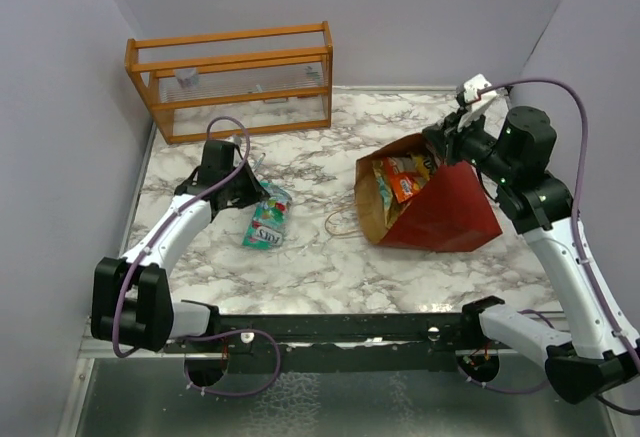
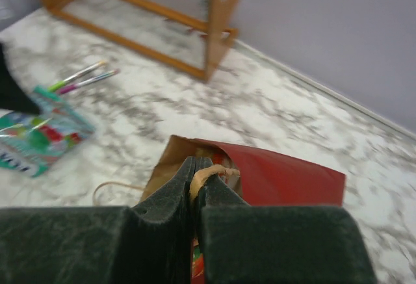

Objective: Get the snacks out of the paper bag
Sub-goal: Place the snack at the center of the board.

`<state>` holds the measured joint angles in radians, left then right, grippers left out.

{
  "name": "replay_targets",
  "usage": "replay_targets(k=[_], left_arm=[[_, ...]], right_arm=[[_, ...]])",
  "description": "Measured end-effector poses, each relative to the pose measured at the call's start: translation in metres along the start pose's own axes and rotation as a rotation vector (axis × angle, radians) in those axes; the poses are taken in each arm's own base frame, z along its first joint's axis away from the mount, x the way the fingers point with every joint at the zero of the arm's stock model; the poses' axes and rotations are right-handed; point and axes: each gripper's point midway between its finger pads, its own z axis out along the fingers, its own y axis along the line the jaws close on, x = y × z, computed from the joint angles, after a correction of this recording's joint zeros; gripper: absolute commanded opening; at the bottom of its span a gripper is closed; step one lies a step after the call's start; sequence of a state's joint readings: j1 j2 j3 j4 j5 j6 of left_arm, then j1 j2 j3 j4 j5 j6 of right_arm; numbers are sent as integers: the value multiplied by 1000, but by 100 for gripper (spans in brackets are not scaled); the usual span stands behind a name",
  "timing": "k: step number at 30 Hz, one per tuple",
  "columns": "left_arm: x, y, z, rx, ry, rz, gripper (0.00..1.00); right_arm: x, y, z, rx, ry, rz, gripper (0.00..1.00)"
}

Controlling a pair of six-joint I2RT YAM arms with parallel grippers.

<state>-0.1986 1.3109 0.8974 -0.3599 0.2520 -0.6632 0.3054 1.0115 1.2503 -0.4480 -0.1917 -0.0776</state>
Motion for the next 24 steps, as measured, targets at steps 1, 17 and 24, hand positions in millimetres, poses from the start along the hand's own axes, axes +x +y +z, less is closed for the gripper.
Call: replay_targets(k=[1,17,24], left_arm=[[7,4,1,-2,12,-7,0],[13,10,3,12,-13,4,38],[1,-3,-10,52,-69,25,45]], right_arm=[[0,11,0,-62,-2,-9,2],[-15,49,-85,-164,-142,32,2],[-6,42,-65,-128,-88,142,2]])
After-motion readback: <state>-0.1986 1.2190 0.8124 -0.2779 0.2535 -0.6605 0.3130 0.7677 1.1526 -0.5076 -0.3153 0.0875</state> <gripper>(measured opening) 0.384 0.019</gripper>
